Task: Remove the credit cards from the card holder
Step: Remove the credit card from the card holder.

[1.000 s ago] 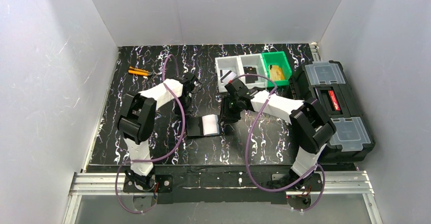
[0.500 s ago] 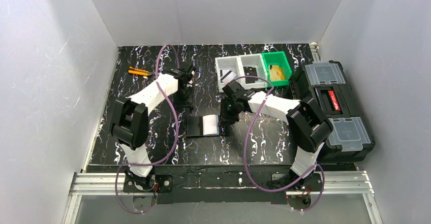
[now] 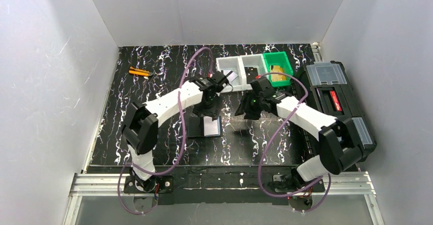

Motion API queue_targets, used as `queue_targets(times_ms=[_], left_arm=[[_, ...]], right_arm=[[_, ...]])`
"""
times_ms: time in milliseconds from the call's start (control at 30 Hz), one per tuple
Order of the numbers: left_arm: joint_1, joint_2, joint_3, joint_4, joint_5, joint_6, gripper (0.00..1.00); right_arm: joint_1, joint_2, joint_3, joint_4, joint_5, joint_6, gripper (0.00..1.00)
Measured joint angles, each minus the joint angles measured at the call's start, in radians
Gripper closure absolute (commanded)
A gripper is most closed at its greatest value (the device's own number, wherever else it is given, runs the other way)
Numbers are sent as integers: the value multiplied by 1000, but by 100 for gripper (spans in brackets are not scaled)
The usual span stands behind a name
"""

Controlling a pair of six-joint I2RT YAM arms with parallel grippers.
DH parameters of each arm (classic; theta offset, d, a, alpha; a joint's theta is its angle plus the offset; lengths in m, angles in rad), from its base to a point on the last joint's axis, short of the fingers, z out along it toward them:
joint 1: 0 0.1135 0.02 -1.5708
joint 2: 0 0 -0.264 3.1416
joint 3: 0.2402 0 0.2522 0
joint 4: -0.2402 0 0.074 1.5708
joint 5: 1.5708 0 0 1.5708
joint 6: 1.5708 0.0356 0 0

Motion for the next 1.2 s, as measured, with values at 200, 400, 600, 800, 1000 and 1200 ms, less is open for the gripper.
queue_targets(times_ms=[200,400,600,800,1000,1200], left_arm=[[-80,111,6,8,-22,-28,41],[-104,185,6,26,-31,-36,41],[-106,196,-19,56,-39,-41,49],[-109,191,-36,84,-33,-41,71],[-94,177,-58,98,-32,-25,90],[-40,146,-97,113,-29,-7,95]], right_arm=[[-80,-71,-71,5,14,0,45],[-82,-72,-106,12,-5,1,45],[-82,-62,-108,20,-27,1,45],[-79,-36,-108,20,-40,0,46],[-52,-15,-101,20,-50,0,46],[-4,45,-59,38,-69,1,47]])
